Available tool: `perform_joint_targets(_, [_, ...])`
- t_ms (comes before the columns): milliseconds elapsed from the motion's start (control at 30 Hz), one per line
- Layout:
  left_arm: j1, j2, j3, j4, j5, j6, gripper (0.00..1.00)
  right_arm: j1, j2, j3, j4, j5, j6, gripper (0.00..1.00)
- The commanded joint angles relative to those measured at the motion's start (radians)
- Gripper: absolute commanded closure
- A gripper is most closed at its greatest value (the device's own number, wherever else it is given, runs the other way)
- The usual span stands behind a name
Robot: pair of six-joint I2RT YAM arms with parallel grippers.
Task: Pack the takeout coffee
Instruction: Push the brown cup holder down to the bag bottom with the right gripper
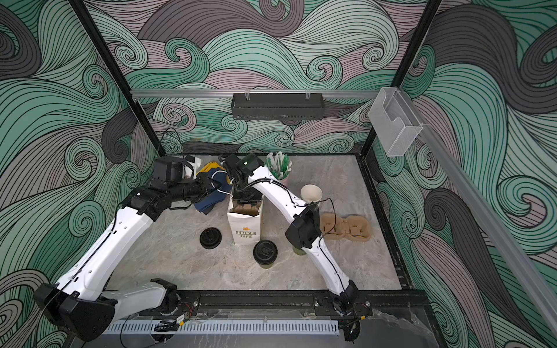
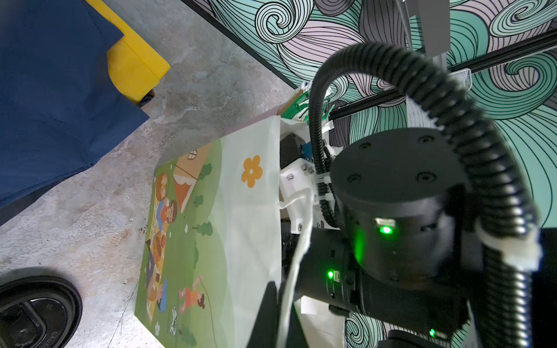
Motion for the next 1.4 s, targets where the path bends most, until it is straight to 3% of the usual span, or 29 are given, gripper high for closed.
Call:
perform_joint_targets(0, [-0.005,-0.005,-0.001,0.008,-0.014,0.003,1.00,0.006,0.023,-0.020,0.006,-0.002,-0.005,0.97])
perform_joint_targets(500, [-0.006,-0.012,-0.011,0.005,-0.021,0.003,1.00,0.005,0.080,-0.029,0.035,0.000,-0.019,0.91])
perform_joint_targets(1067, [-0.005,-0.014,-0.014,0.001,-0.034,0.004,1.00,0.003,0.013,-0.019,0.040,0.029,-0.020,0.46])
perform_joint_targets(1367, [-0.006,-0.016,-0.025,-0.007,-0.041,0.008,1.00,0.004,-0.039,0.017,0.041,0.058,-0.012,0.46])
